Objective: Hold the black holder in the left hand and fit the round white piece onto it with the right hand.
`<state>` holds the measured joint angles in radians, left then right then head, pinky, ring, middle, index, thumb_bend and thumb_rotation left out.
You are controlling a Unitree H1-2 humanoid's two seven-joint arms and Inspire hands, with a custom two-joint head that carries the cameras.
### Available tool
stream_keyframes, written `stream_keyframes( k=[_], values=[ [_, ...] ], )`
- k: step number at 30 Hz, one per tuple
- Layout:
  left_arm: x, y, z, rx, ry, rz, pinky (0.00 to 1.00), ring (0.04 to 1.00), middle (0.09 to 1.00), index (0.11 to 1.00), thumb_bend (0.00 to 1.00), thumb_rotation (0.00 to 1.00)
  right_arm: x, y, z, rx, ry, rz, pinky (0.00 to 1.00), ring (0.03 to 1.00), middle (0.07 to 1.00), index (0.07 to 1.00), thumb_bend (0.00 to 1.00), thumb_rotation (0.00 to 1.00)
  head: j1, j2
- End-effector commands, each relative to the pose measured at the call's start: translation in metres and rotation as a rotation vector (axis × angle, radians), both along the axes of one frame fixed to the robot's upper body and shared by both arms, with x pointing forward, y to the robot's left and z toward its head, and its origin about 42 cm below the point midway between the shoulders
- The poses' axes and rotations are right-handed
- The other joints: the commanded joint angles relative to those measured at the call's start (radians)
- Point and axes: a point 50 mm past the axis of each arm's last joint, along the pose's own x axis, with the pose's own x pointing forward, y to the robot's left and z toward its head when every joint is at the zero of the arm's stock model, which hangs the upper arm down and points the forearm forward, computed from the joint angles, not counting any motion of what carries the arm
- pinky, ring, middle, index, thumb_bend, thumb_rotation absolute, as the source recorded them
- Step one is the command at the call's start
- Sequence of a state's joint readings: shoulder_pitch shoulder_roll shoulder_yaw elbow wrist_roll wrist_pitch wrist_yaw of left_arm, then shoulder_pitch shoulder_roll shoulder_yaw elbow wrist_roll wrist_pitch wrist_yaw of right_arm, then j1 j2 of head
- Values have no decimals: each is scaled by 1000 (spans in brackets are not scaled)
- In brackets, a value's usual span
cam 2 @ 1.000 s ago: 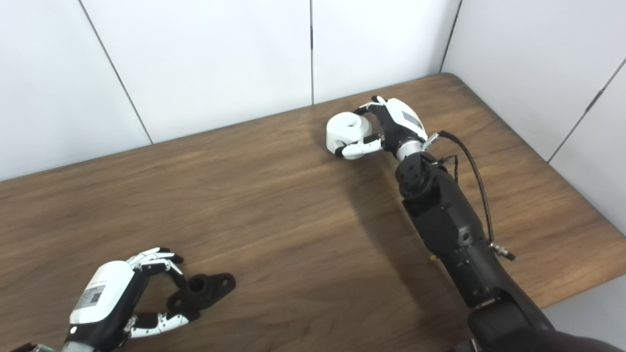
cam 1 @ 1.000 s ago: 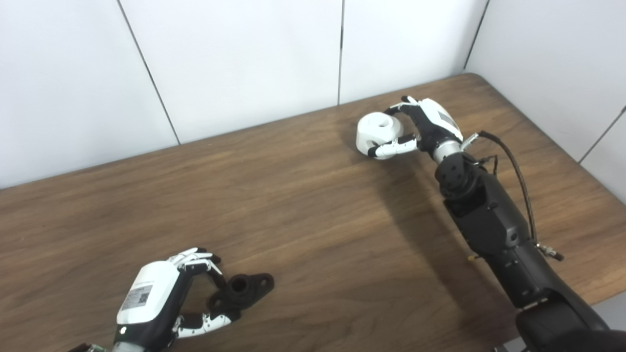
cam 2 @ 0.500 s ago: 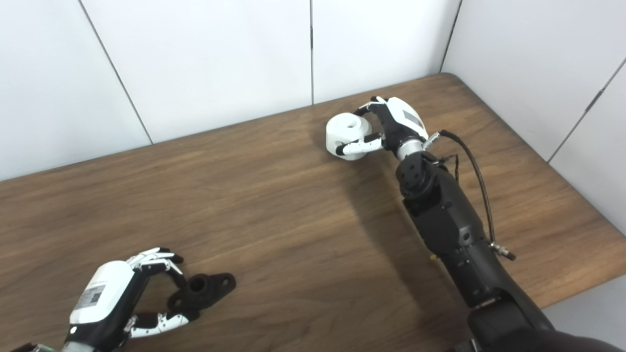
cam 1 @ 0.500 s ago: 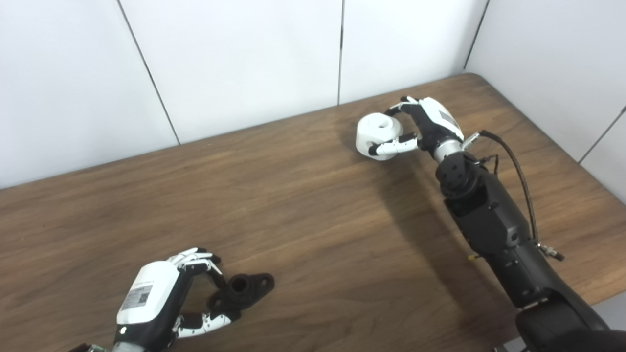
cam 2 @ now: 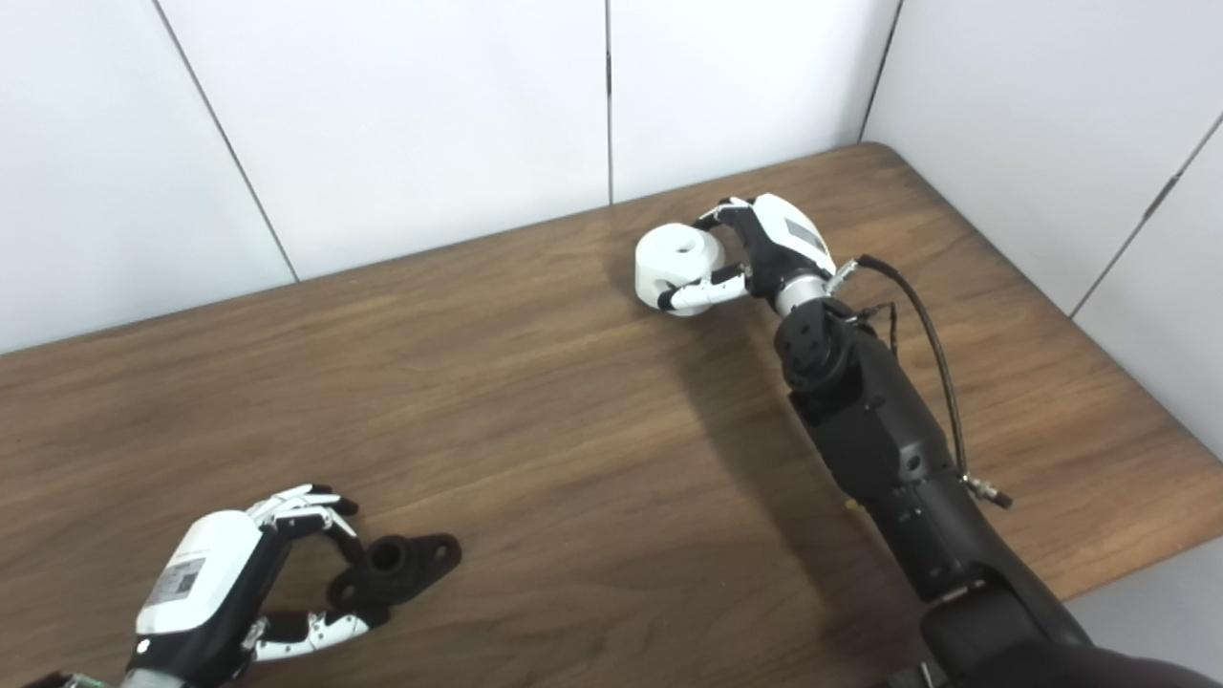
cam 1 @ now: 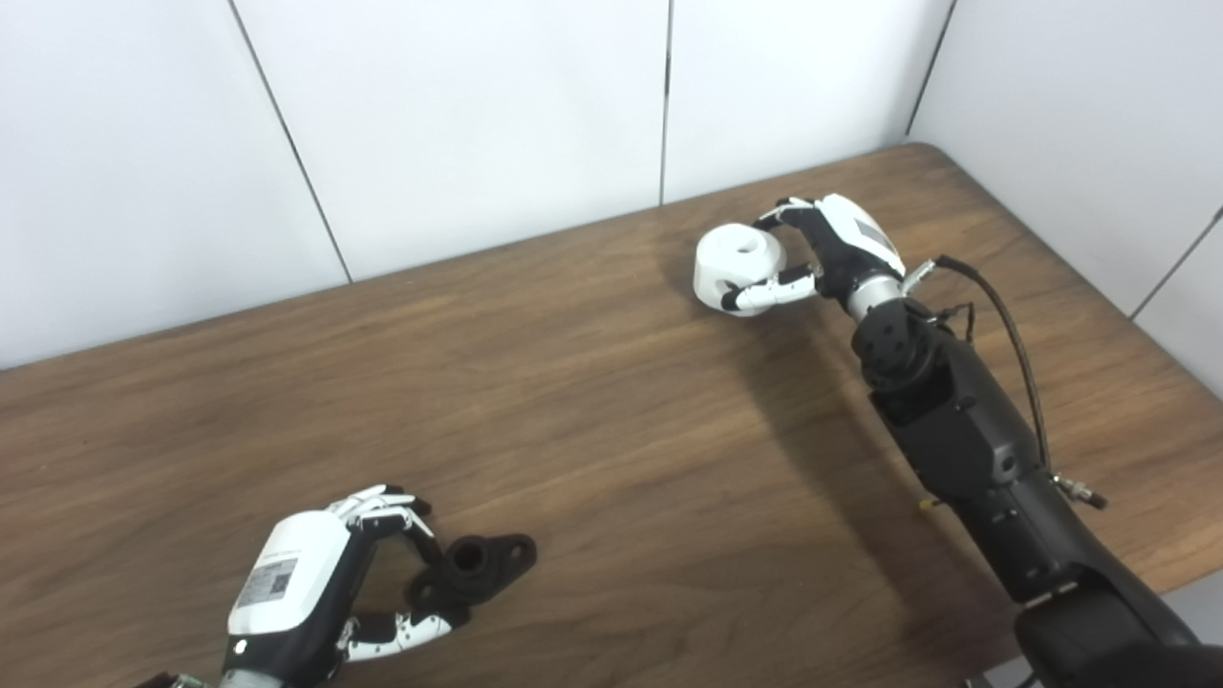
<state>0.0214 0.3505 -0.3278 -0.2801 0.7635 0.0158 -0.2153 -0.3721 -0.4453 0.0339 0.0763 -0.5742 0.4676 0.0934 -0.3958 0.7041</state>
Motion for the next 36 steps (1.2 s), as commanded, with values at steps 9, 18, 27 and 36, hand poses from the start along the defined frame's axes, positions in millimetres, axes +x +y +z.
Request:
stream_keyframes(
  k=[9, 18, 27, 36],
  values=[
    [-14, 11, -26, 58, 145, 27, 798, 852, 758, 486, 522, 50, 4, -4, 27, -43, -94, 12, 937, 967, 903, 667, 765, 288, 3, 1],
    [-15, 10, -25, 65, 145, 29, 797, 850, 757, 486, 522, 50, 3, -2, 27, -34, -131, 15, 939, 951, 872, 501, 532, 159, 4, 1],
    [-15, 10, -25, 60, 146, 31, 797, 852, 759, 486, 522, 50, 2, -2, 26, -44, -177, 23, 931, 941, 855, 488, 519, 146, 7, 2],
    [-15, 8, -25, 63, 149, 30, 801, 852, 760, 486, 522, 50, 0, -2, 23, -53, -195, 19, 924, 931, 843, 485, 520, 139, 14, 3]
  ],
)
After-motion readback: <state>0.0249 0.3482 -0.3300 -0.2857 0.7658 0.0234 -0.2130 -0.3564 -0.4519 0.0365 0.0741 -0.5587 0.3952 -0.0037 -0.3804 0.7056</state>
